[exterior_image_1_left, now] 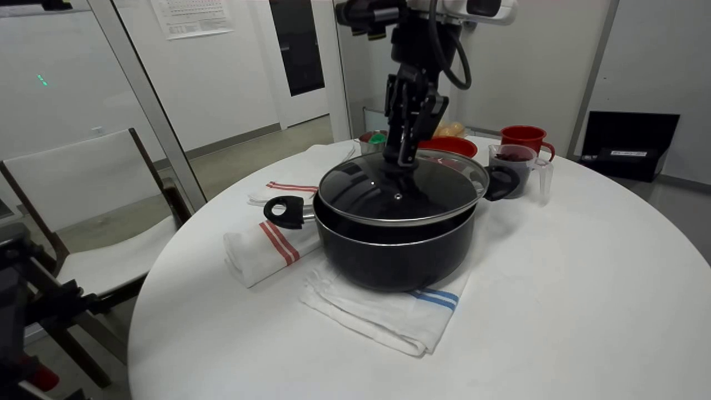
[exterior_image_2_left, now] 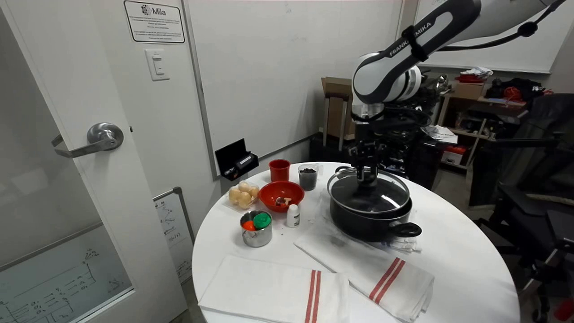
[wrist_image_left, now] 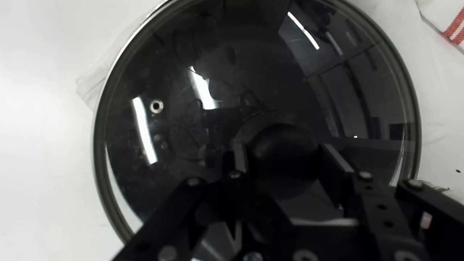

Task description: Put the lid on the black pot

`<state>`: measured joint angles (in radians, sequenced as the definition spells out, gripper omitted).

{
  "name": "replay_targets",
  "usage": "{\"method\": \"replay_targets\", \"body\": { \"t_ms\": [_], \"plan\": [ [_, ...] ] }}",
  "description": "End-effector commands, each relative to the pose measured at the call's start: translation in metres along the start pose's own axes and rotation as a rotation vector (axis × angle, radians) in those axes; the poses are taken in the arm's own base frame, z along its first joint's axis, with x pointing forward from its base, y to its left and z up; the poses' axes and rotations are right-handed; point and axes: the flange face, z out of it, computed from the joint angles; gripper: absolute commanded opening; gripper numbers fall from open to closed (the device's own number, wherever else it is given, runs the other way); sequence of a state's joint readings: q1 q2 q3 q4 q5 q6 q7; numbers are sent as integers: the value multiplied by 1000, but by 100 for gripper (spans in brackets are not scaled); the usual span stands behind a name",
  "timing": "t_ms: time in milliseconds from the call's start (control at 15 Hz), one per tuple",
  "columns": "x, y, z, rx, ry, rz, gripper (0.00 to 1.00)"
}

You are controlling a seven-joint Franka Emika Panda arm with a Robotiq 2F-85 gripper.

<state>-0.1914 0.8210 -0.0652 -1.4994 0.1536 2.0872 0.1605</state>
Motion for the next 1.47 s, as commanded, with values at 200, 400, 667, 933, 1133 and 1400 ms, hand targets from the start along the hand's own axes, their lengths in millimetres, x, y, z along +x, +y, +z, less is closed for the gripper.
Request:
{"method": "replay_targets", "body": {
  "t_ms": [200,400,667,933,1133,1400],
  "plan": [
    [-3,0,4,21,-22,22,25],
    [-5,-1,6,31,-25,27,25],
    [-9,-2,13,40,-39,33,25],
    [-9,2,15,44,-42,44,25],
    [-7,4,16,72,-46,46,25],
    [-5,9,18,175,-51,65,25]
  ]
}}
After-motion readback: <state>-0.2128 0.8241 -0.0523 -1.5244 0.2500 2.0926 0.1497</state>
